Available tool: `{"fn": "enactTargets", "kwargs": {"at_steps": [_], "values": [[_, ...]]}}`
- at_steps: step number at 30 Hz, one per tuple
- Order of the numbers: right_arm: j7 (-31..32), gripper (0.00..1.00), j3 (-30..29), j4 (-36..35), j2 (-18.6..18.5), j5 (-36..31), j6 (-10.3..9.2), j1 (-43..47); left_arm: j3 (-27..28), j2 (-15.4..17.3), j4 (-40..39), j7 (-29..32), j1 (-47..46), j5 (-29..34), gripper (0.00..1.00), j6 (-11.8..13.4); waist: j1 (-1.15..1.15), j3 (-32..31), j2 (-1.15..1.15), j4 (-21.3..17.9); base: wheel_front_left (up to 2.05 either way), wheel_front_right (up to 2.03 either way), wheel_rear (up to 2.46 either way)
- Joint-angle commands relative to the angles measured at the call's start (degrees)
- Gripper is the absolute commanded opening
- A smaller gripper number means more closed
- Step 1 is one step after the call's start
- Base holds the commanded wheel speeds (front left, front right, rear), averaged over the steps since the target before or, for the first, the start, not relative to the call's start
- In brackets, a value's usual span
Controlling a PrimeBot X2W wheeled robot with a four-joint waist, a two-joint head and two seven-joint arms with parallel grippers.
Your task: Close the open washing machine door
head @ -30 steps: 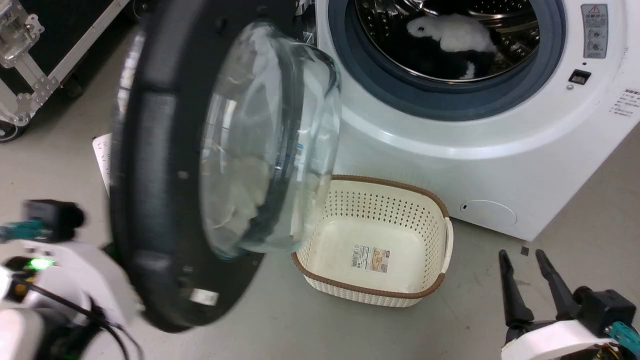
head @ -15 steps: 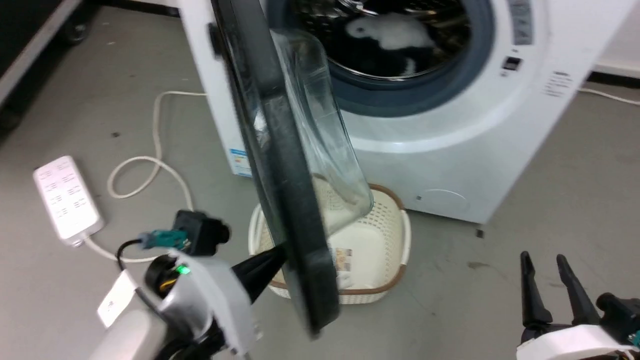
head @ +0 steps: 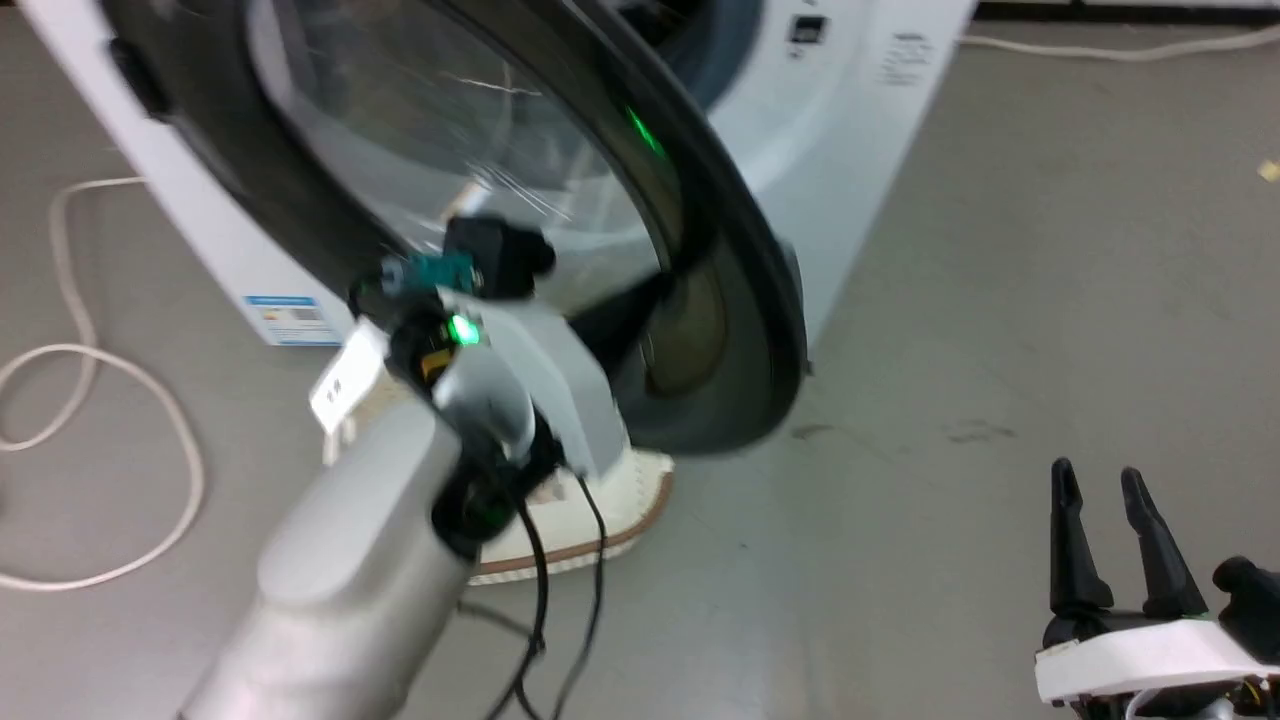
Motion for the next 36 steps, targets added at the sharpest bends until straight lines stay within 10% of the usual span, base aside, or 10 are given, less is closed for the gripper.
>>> {"fn": "enactTargets", "kwargs": {"at_steps": [1,11,21,27,36], "values": [[-0.24,1.00,0.15,-0.29,-0.01,0.31,0.05,-0.92,0.46,-0.46,1.58,-1.09,-2.12,0.62,0.00,0.37,-0.01,1.96,0.00,-2.44,0.00,0.00,0.00],[-0.25,1.00,1.45,-0.77,-0.01,1.37,0.05,-1.47,3.89,-4.04,16.92,-8.99,-16.68,3.78,0.00,2.97,-0.01,3.88,0.00,-5.70,0.00,0.00,0.00],[-0.25,1.00,0.10,-0.39,-0.01,-0.25,0.05,-0.34,6.96,-5.77,22.89,-14.49,-18.97,-0.05,0.00,1.24,-0.01,-1.18,0.00,-1.01,0.00,0.00,0.00],[-0.25,1.00,-0.73,-0.20,-0.01,-1.80,0.05,1.30,9.69,-1.80,20.09,-22.95,-13.23,-0.07,0.00,1.11,-0.01,-6.72,0.00,3.08,0.00,0.00,0.00],[-0.25,1.00,-0.66,0.39,-0.01,-2.40,0.05,3.79,11.73,8.64,7.57,-28.71,0.30,11.52,0.00,8.65,-0.01,-11.13,0.00,7.20,0.00,0.00,0.00]]}}
